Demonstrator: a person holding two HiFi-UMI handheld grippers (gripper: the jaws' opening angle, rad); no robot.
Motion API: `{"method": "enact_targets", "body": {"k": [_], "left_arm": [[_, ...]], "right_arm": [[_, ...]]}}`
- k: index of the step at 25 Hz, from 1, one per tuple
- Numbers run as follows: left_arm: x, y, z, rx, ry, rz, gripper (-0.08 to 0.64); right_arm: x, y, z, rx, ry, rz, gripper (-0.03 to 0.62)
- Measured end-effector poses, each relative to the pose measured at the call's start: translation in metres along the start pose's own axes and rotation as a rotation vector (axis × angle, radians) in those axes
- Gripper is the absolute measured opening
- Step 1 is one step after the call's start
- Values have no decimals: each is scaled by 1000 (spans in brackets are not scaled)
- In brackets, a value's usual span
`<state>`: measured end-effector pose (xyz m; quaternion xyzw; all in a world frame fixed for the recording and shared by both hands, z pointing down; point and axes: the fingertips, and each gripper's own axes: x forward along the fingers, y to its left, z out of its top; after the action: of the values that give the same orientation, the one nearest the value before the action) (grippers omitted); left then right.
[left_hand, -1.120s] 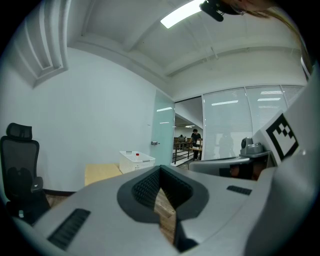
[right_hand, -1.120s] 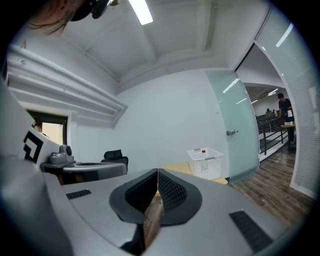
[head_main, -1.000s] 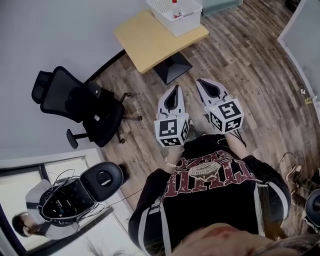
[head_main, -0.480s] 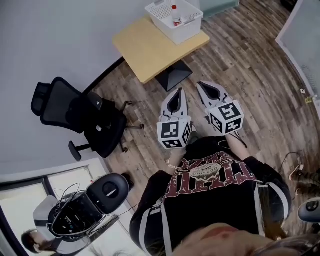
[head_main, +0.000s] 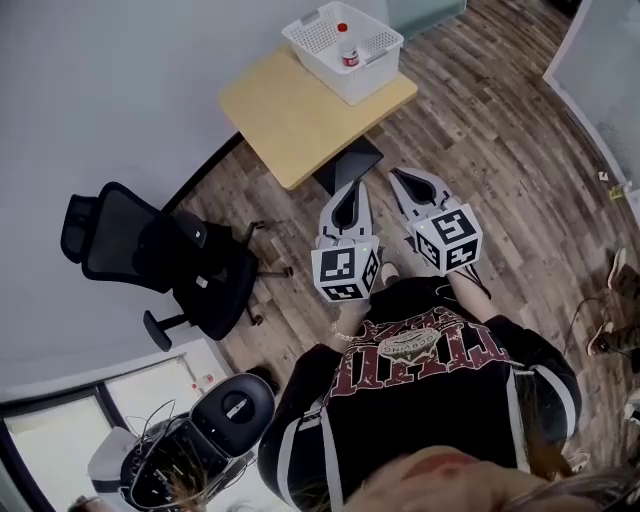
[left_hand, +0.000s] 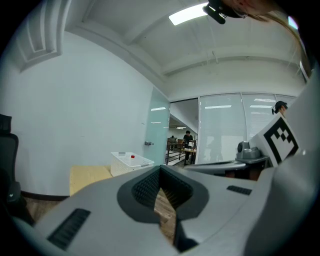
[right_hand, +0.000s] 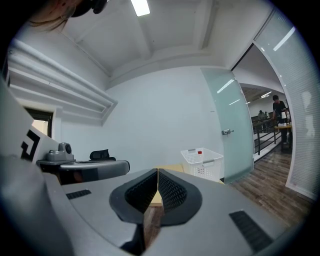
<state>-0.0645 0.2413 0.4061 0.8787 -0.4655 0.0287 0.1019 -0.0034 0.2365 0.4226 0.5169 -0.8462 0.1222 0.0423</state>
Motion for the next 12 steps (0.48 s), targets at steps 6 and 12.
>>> {"method": "enact_targets", "body": {"k": [6, 12], "left_arm": [[13, 21, 6, 5, 2, -26, 48], [18, 19, 4, 21, 12, -47, 48]], "right_arm": [[22, -1, 3, 6, -3, -23, 18], [24, -8, 3, 19, -18, -45, 18]]}}
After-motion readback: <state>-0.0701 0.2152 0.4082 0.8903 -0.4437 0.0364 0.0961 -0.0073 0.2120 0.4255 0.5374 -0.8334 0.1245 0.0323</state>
